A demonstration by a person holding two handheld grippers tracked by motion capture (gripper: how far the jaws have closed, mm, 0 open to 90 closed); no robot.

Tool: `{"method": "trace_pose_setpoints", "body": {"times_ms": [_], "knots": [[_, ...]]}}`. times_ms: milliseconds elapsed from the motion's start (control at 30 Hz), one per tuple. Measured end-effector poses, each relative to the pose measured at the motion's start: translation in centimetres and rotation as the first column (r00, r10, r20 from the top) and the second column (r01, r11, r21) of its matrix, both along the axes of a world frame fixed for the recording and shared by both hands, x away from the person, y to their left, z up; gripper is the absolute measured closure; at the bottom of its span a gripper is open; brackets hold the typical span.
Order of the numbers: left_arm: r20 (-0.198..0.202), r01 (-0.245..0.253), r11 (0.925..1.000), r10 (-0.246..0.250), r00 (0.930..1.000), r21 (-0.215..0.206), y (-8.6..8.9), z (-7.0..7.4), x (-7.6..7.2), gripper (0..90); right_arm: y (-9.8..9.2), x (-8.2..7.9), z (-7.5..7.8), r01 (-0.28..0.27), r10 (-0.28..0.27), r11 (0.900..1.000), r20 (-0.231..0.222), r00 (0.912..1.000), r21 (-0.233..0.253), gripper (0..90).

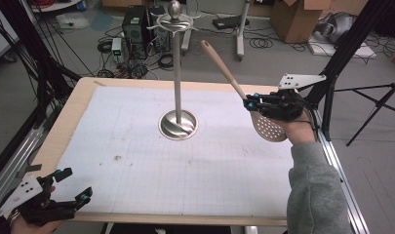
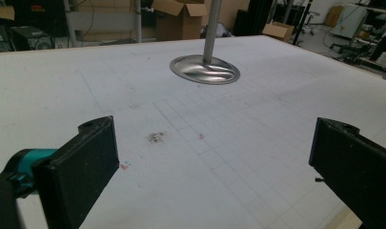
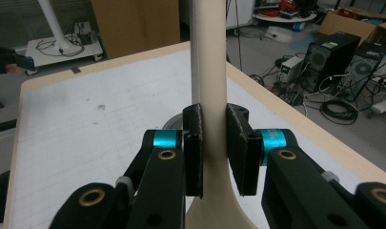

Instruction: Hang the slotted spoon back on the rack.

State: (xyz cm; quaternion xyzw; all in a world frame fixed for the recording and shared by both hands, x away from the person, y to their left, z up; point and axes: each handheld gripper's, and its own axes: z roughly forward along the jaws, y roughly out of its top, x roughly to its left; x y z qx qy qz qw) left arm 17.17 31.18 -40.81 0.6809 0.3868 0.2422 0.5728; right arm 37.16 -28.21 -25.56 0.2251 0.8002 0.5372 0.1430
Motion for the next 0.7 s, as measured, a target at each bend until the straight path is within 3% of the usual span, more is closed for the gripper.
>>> {"method": "trace_pose_setpoints", "body": {"times_ms": [700], "knots": [[-0.002, 0.008, 1.0, -0.008, 1.0, 0.004, 0.0, -0.2, 0.0, 2.9, 0.4, 0.0, 1.6, -0.033, 0.031, 0.996, 0.027, 0.9992, 0.083, 77.8]]}}
